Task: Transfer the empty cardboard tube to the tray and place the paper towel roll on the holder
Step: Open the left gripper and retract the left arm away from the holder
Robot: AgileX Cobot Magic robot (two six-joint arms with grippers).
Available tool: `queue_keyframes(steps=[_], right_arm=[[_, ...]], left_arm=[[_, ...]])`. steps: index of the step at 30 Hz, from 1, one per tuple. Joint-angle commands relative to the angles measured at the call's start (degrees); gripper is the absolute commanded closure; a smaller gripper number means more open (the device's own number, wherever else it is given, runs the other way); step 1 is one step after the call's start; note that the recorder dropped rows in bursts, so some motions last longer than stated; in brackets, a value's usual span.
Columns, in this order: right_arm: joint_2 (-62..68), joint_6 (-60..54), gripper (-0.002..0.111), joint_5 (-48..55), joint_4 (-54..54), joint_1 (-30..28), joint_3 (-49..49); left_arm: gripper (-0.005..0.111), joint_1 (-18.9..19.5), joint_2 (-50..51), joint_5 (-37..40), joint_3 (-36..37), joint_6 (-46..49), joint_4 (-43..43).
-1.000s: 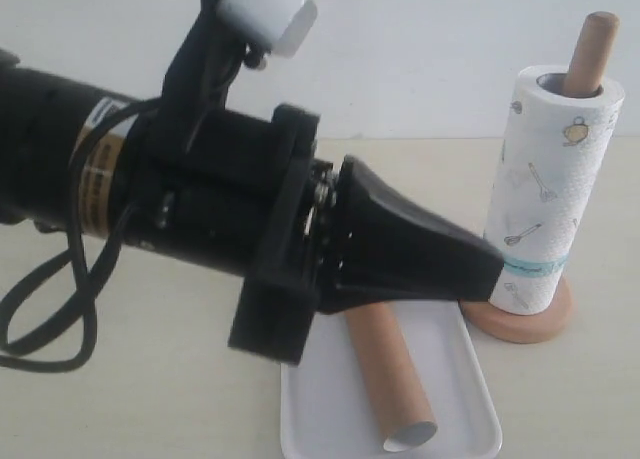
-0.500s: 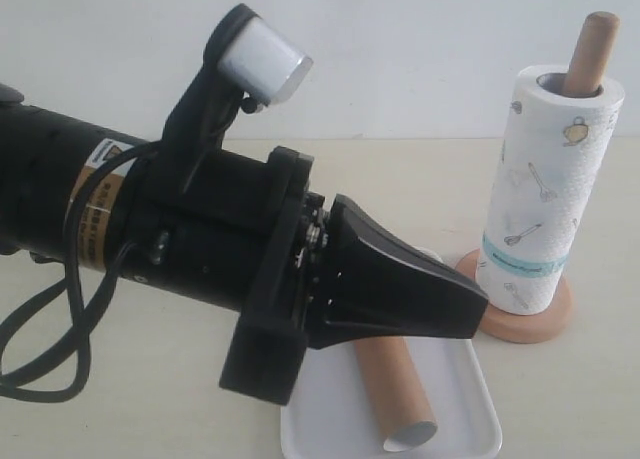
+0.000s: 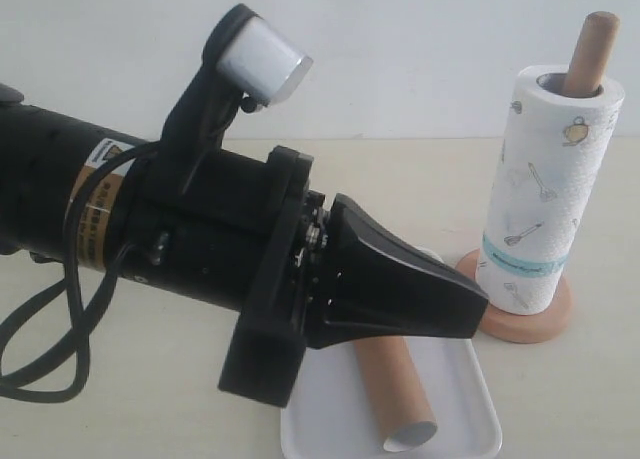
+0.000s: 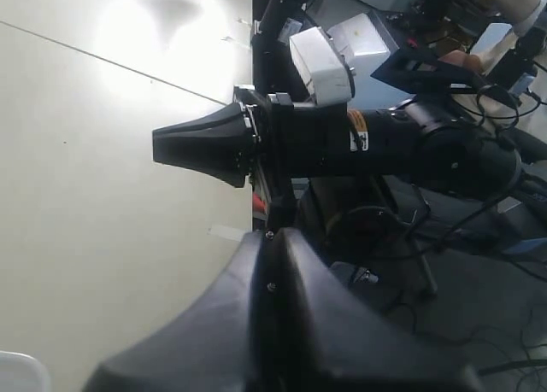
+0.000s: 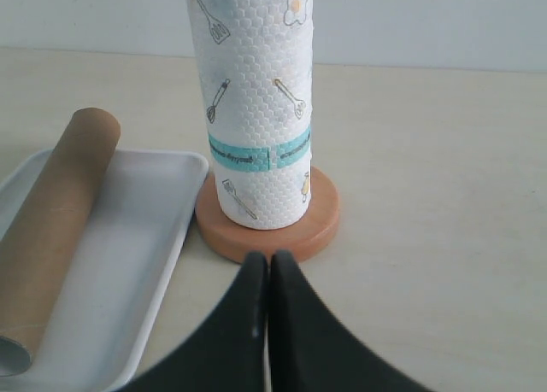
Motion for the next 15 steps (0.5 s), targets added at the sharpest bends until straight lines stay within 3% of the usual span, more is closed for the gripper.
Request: queue_keyframes(steps=[1,12,15], right_arm=[[-0.26,0.01,0.108,-0.25,0.07,-0.16,-0.03],[-0.26,0.01,0.108,-0.25,0.07,-0.16,-0.03],[-0.26,0.01,0.108,-0.25,0.07,-0.16,-0.03]], left_arm=[[0.103,0.08,-0.33,-0.58,0.2,0.44,-0.77],[0.103,0.08,-3.93,0.22,0.2,0.46,-0.98],[0.103,0.08,-7.23,3.92,0.2,0.46,-4.37]])
